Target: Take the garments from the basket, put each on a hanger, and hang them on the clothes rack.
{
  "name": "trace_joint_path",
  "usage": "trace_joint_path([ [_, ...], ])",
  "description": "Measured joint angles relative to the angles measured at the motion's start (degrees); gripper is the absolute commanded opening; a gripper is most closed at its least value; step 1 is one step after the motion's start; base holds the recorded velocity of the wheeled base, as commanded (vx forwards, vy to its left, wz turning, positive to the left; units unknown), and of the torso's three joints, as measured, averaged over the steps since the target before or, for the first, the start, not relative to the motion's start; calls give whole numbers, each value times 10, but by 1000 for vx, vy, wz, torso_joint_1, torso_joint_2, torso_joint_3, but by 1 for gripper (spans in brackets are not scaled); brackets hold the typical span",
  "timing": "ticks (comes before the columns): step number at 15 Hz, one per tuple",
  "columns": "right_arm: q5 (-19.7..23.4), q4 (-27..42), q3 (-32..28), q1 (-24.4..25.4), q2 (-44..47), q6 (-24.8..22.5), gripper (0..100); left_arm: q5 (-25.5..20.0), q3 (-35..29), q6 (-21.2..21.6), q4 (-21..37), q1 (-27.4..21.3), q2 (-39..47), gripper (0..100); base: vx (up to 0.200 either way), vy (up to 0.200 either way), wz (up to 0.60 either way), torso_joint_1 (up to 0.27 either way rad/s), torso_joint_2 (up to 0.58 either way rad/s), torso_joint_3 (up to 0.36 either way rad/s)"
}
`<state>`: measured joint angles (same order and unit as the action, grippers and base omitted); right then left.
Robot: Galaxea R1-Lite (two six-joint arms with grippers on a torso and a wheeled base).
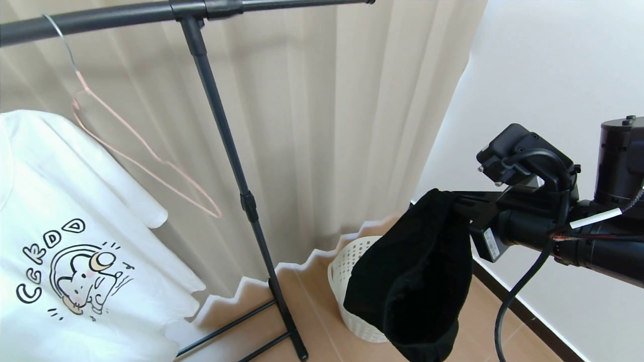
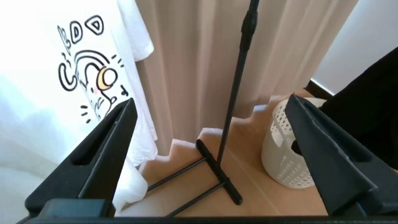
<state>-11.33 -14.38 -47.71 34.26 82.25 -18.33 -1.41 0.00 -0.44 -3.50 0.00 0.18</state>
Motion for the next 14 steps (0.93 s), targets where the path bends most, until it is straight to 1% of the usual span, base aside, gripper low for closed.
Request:
trace_joint_path([
  [7, 0, 0, 1, 0, -1, 0, 0, 0, 0, 0, 0, 0, 0, 100, 0, 0, 0, 245, -579, -132],
  [10, 0, 0, 3, 0, -1, 0, 0, 0, 0, 0, -1, 0, 0, 100, 0, 0, 0, 194, -419, -76],
  [14, 0, 0, 4, 0, 0, -1, 0, 0, 0, 0, -1, 0, 0, 100, 0, 0, 0, 172, -375, -188],
])
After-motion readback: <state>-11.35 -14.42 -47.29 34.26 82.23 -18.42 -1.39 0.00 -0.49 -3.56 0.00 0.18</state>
